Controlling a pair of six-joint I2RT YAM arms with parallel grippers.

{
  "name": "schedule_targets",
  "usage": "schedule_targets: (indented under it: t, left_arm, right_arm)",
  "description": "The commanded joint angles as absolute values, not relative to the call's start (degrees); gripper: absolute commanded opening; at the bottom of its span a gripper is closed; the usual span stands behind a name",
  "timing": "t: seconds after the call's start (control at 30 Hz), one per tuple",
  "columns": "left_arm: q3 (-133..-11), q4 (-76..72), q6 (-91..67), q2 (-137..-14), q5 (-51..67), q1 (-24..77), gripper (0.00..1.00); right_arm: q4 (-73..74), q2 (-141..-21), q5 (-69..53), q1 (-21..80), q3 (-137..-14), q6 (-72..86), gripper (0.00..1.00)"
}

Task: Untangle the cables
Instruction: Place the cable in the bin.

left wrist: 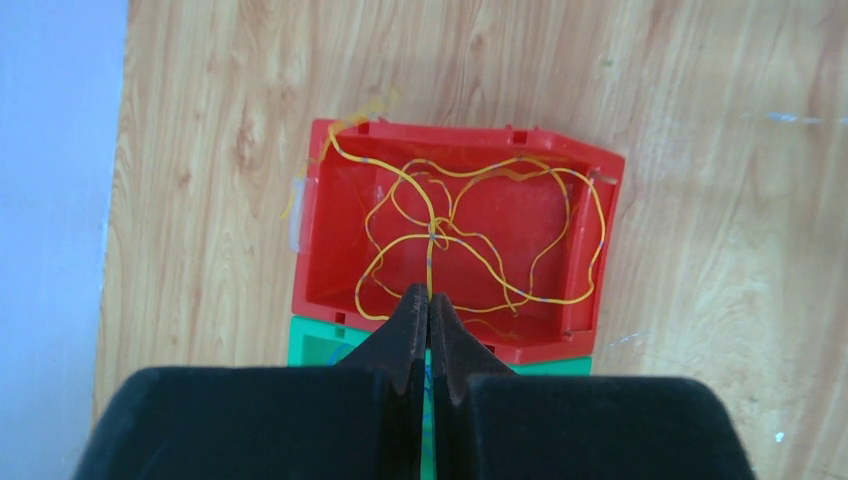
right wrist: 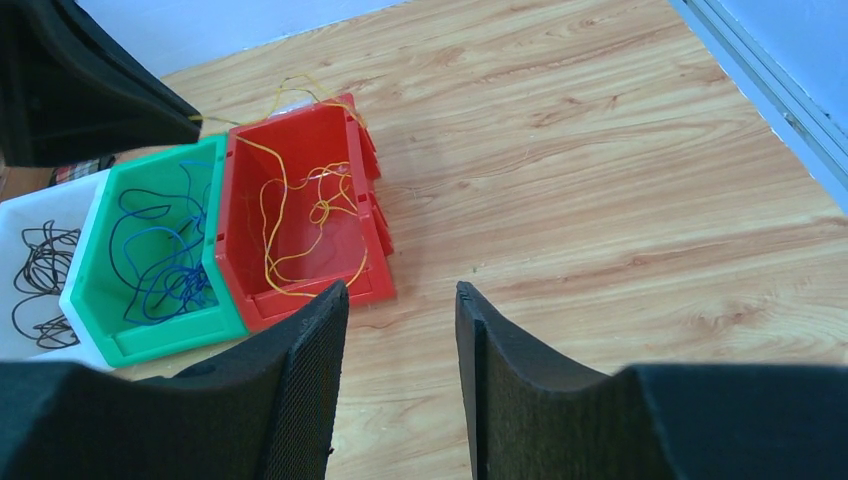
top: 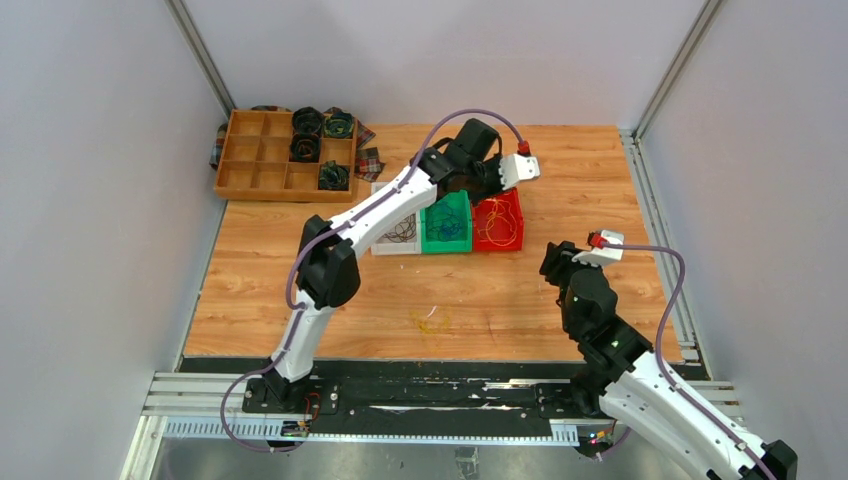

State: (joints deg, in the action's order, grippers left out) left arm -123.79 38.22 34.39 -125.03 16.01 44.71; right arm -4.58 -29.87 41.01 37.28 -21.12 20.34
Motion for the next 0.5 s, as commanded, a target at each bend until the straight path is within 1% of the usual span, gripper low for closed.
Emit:
schedule_targets:
  t: [0.0, 0.13, 0.47]
  left_arm:
    - [-124.48, 37.97, 37.26, -128.68, 11.22, 45.04, 0.01]
    - [-123.9, 38.1, 39.46, -130.69, 10.28, 45.35, 0.0]
    - [-127.75, 36.73, 40.38, -138.29, 9.01, 45.88, 0.0]
  right_arm:
    - [-4.39, -30.32, 42.36, 36.05, -20.48, 21.39, 0.44]
    - [-4.34, -32.41, 41.89, 35.57, -20.65, 22.08, 0.44]
    - [-4.23, -35.09, 40.13, 34.23, -20.66, 23.98, 0.43]
